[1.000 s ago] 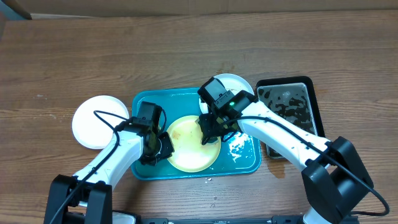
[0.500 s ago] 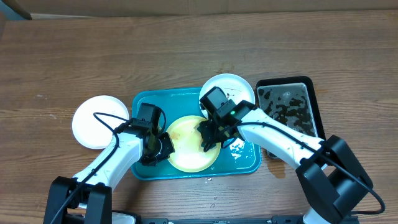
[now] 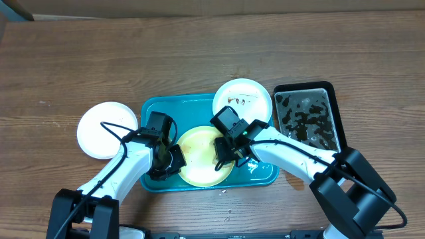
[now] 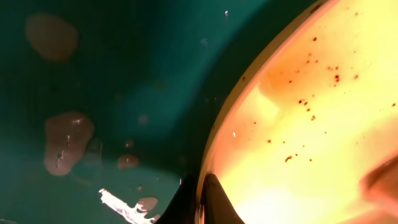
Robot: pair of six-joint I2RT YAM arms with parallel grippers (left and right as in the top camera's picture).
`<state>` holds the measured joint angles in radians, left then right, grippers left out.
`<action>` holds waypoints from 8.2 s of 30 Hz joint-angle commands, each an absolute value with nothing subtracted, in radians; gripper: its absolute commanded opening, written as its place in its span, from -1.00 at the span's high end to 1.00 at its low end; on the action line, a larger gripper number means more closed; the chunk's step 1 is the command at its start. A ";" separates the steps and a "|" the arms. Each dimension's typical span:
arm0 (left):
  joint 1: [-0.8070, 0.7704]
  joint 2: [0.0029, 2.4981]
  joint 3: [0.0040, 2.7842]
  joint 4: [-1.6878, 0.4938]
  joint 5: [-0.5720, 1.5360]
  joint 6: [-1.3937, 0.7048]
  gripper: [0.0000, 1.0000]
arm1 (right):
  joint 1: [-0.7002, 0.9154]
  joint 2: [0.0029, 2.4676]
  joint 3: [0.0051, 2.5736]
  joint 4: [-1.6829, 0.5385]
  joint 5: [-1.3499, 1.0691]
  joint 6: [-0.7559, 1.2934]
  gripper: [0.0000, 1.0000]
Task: Clean dirty plates on tray and stack at the side
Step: 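Scrub the yellow plate with the sponge in the right gripper, then move the sponge in the right gripper back over the basin, then lift the yellow plate with the left gripper and stack it on the white plate, then release the yellow plate and dip the sponge in the basin with the right gripper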
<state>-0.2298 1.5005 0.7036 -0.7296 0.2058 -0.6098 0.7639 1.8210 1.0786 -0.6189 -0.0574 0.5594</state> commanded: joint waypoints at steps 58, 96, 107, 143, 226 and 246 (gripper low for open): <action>-0.216 1.438 1.097 -1.182 -0.195 -0.546 0.92 | 0.226 1.584 1.243 -1.150 0.109 0.470 0.92; -0.653 1.422 1.259 -1.200 -1.009 -0.492 0.92 | 0.227 1.587 0.806 -0.624 0.049 0.446 0.92; -0.667 1.425 1.259 -1.196 -1.013 -0.494 0.92 | 0.227 1.587 0.806 -0.622 0.031 0.446 0.92; -0.030 1.427 1.259 -1.166 -0.421 -0.527 0.92 | 0.227 1.587 0.806 -0.641 0.031 0.442 0.92; -0.145 1.603 1.261 -1.094 0.202 -0.321 0.39 | 0.090 1.647 0.754 -0.707 -0.063 0.539 0.93; -0.145 1.603 1.261 -1.100 0.203 -0.322 0.38 | 0.096 1.643 0.756 -0.690 -0.174 0.445 0.93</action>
